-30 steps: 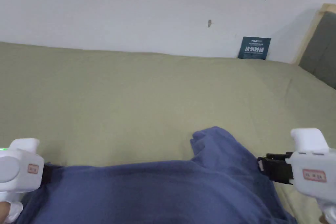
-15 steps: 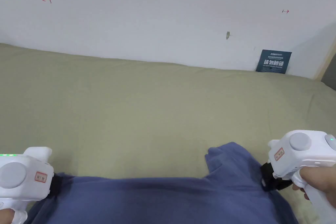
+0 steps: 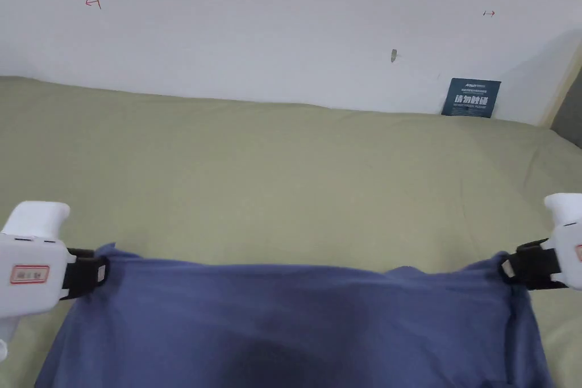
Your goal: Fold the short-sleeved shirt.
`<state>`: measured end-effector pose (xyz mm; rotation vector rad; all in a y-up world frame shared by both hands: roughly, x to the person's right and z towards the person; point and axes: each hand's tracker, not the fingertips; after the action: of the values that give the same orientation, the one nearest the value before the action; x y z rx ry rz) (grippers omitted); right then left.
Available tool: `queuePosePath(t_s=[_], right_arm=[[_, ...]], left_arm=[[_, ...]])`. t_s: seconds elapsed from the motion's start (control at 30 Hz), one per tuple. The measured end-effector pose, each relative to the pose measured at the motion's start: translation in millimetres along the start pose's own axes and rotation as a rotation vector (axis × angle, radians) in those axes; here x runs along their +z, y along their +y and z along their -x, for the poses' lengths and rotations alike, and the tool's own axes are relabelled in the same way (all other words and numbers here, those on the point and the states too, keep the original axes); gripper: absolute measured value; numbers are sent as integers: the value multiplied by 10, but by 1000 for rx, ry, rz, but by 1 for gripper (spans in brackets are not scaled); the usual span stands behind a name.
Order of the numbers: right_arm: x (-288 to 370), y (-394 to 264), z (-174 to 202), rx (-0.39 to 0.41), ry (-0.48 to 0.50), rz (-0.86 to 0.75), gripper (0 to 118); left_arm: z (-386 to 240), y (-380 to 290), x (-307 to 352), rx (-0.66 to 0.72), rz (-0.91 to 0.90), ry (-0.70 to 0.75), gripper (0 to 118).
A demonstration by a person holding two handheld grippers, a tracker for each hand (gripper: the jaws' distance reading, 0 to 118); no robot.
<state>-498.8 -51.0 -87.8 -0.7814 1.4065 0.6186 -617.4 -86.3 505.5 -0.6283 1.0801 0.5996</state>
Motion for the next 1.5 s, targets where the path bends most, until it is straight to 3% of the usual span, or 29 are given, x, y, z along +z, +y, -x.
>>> queuePosePath(t_s=[0.13, 0.2, 0.43, 0.63, 0.77, 0.83, 0.87, 0.9, 0.93, 0.97, 1.0, 1.03, 1.23, 1.27, 1.3, 1.33, 1.37, 1.4, 1.47, 1.5], right_arm=[[438, -468, -35, -50, 38, -40, 0], [564, -791, -19, -112, 76, -55, 0], [696, -1780, 34, -180, 30, -6, 0], [502, -2357, 20, -223, -69, 81, 0], [366, -2483, -52, -204, -90, 101, 0], [329, -2512, -83, -226, -84, 118, 0], [352, -2496, -80, -259, -63, 123, 0], [395, -2485, -69, -273, -62, 120, 5], [473, -2473, -47, -288, -65, 99, 22], [595, -2433, -11, -289, -65, 70, 61], [730, -2386, 52, -274, -79, 20, 86], [860, -2338, 129, -263, -86, -29, 93], [1425, -2001, 748, -145, -47, -454, 92], [1444, -1985, 824, -113, -63, -504, 87], [1457, -1989, 942, -88, -97, -550, 75], [1465, -1998, 1045, -63, -119, -571, 49], [1462, -2011, 1133, -23, -120, -603, 2], [1435, -2029, 1194, 17, -125, -622, 0], [1398, -2100, 1375, 82, -230, -677, 0], [1379, -2118, 1409, 110, -207, -663, 0]], left_arm=[[7, -357, 429, 26, -46, -23, 3], [-41, -635, 569, 27, -46, -31, 3], [-7, -1426, 722, 40, 60, -62, 3], [137, -1954, 527, 88, 147, -83, 3], [331, -2160, 409, 206, 148, -101, 3], [312, -2189, 478, 267, 118, -118, 8], [306, -2184, 501, 285, 115, -111, 26], [296, -2167, 540, 288, 117, -100, 46], [274, -2141, 602, 293, 110, -79, 69], [308, -2110, 707, 296, 110, -29, 89], [268, -2042, 830, 288, 86, -26, 91], [221, -1970, 962, 280, 37, -24, 91], [-457, -1468, 1431, 166, -317, 11, 89], [-602, -1427, 1456, 137, -357, 28, 86], [-737, -1408, 1472, 115, -394, 57, 82], [-852, -1403, 1482, 104, -428, 85, 69], [-1024, -1424, 1494, 96, -467, 111, 27], [-1132, -1449, 1495, 83, -505, 140, 3], [-1274, -1533, 1480, 67, -565, 202, 0], [-1303, -1582, 1465, 52, -567, 168, 0]])
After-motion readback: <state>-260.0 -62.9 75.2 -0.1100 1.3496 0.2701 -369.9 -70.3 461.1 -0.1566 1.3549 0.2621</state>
